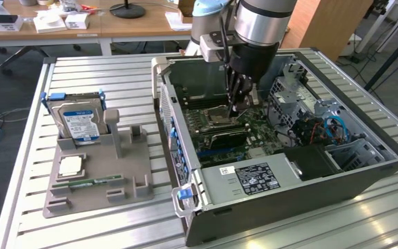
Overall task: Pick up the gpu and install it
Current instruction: 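Press down on the gpu until it lock into place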
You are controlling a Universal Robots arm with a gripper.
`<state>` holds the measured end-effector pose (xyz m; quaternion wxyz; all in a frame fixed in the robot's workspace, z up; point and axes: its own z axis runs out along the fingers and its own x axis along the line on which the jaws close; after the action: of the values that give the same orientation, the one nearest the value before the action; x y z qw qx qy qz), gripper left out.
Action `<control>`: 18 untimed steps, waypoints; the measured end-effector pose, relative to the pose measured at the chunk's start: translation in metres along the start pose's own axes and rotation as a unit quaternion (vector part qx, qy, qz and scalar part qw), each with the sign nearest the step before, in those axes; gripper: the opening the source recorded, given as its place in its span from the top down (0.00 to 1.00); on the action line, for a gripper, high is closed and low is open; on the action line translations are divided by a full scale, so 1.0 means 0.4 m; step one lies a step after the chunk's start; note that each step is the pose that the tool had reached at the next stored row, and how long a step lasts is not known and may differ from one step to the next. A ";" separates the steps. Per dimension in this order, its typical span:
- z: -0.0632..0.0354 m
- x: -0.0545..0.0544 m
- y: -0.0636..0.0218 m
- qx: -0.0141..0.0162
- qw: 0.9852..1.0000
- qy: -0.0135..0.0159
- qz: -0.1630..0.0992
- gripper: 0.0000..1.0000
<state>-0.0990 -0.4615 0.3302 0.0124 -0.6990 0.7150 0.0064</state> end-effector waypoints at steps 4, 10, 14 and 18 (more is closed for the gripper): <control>0.005 0.000 0.000 0.000 1.000 0.000 0.000 0.90; 0.031 0.001 0.001 0.000 1.000 0.000 0.000 0.90; 0.047 0.002 0.001 0.000 1.000 0.000 0.001 0.90; 0.065 0.002 0.001 0.000 1.000 0.002 0.001 0.90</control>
<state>-0.0991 -0.4616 0.3041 0.0113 -0.6983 0.7157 0.0052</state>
